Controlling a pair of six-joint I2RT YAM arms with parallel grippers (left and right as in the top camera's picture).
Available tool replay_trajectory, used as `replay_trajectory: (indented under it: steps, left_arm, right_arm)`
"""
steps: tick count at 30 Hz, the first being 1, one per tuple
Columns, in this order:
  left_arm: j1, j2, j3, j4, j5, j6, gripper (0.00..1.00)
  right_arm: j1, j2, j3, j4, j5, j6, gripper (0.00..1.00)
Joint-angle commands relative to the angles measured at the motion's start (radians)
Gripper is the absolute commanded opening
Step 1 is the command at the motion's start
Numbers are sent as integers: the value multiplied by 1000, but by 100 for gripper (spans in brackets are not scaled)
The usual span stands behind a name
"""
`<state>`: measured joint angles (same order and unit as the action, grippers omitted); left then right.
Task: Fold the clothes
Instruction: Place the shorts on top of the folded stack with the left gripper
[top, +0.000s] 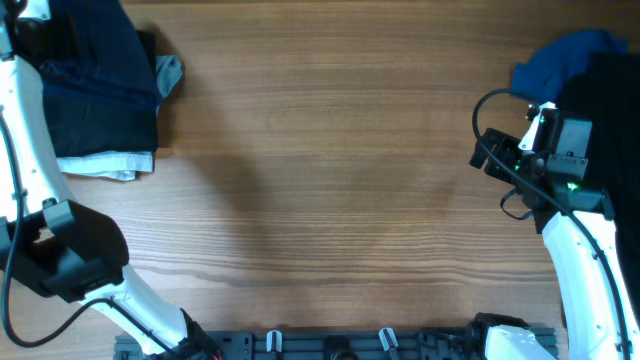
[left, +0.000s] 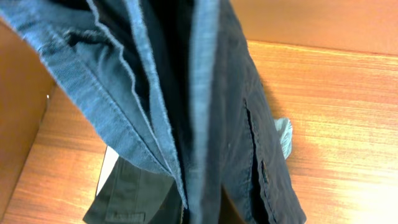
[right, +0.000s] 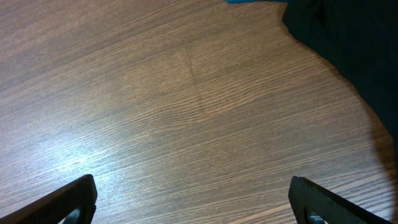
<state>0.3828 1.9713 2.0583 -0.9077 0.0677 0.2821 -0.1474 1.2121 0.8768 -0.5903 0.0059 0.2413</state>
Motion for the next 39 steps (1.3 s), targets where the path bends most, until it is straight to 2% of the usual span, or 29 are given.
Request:
replay_trajectory:
  steps: [1, 5, 14, 16, 19, 20, 22, 27, 31, 35, 39]
  left_arm:
    - [15, -5, 31, -2, 55, 2, 4]
    - [15, 5, 31, 2, 55, 7, 4]
    - [35, 29, 30, -24, 56, 361, 4]
    - [36, 50, 30, -20, 111, 408, 4]
    - [42, 58, 30, 0, 354, 414, 4]
    - [42, 58, 30, 11, 380, 413, 4]
    - [42, 45, 32, 39, 392, 325, 4]
    - [42, -27, 35, 27, 528, 232, 4]
    - [48, -66, 35, -10, 535, 233, 4]
    - [47, -66, 35, -2, 648, 233, 4]
    - [48, -51, 34, -8, 619, 263, 4]
  right_arm:
    - [-4, 4, 2, 2, 24, 4, 100]
    - [-4, 4, 2, 2, 24, 4, 100]
    - [-4, 4, 2, 2, 24, 4, 100]
    - [-4, 4, 2, 2, 24, 4, 100]
    - [-4, 4, 2, 2, 24, 4, 100]
    - [-4, 4, 2, 2, 24, 4, 100]
    - [-4, 4, 2, 2, 24, 4, 100]
    - [-4, 4, 2, 2, 24, 4, 100]
    - [-4, 4, 2, 2, 24, 4, 100]
    - [-4, 4, 2, 2, 24, 4, 100]
    - [-4, 4, 2, 2, 24, 4, 100]
